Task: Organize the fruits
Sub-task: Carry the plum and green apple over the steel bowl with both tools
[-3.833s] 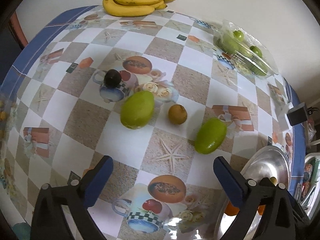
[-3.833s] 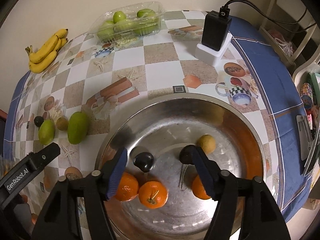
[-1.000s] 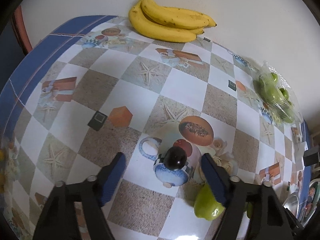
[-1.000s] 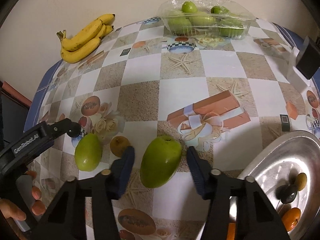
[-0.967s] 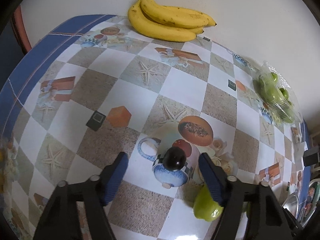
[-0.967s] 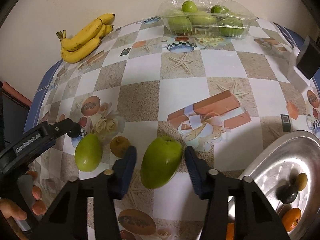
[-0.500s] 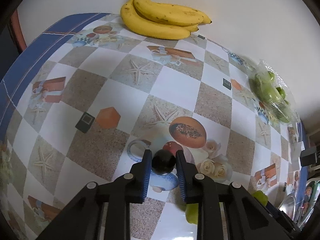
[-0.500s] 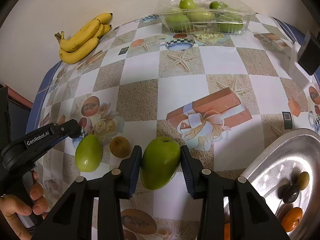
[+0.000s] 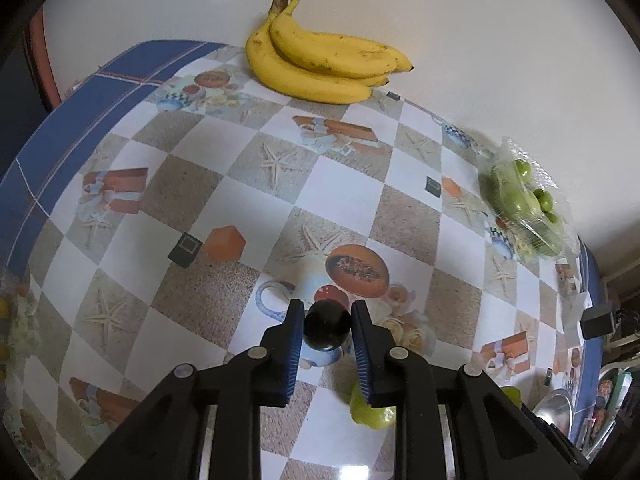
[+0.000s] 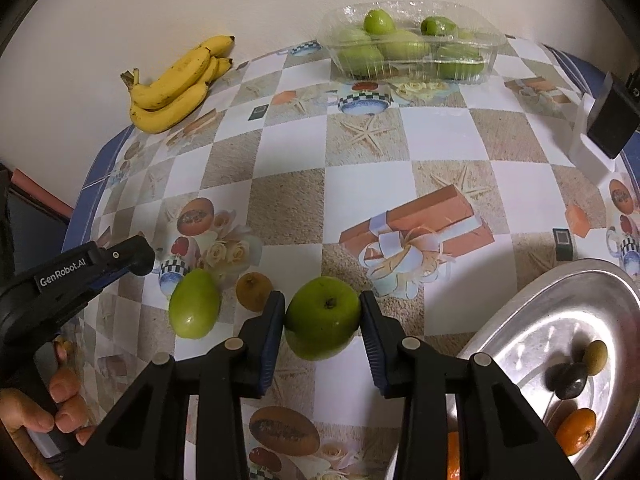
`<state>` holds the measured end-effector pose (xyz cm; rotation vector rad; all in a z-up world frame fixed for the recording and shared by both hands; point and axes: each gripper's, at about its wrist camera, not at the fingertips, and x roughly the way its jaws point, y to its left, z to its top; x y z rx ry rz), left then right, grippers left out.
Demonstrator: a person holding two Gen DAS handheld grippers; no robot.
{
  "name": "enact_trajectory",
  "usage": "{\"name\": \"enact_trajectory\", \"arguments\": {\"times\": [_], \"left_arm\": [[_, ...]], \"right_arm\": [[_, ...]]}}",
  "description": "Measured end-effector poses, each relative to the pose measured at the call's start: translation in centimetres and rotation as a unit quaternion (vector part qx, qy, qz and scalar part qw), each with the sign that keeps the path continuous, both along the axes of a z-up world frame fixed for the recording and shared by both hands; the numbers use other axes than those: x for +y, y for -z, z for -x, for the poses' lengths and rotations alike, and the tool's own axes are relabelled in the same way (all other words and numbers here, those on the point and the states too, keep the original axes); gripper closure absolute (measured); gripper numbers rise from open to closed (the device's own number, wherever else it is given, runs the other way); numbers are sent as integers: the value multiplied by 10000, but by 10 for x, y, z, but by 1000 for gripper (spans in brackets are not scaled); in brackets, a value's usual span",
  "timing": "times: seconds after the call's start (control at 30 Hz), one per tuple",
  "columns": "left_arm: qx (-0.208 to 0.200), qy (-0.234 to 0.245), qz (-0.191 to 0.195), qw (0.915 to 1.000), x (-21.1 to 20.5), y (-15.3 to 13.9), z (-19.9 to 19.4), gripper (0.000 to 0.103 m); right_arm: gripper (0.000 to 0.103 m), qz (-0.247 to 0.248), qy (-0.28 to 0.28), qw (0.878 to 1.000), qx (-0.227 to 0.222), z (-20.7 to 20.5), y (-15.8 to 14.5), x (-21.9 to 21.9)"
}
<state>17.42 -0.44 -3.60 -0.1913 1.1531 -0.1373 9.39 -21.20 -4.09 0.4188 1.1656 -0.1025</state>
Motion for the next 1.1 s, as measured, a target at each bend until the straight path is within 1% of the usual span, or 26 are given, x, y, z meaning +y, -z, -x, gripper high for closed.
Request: {"name": "enact_trajectory", "arguments": {"times": [0.13,0.33,0.5,0.8,0.93,1.1], "left_arm": [[-54,98,-27,9999,-7,-8,5,77],[-109,218,-129,9996,-14,-16,19,77],[-137,309,-201,9992,-20,-18,28,77],[-172,417,-261,9986,-28,-21,41,77],[-165,465,-193,9986,-32,-22,47,77],[-175,499,-123,9985,-34,-24,55,77]], "right_arm": [[64,187,-39,9998,-101,4,-12,3],[64,484,-90,9988,-75,9,-24,8],[64,459,-61,9989,-93,15,-30,8],[64,561,-61,9983,-127,25,-39,10],[64,609,-17,9980,-149,31,-44,8],[64,553,10,9983,-169,41,-47,9]]}}
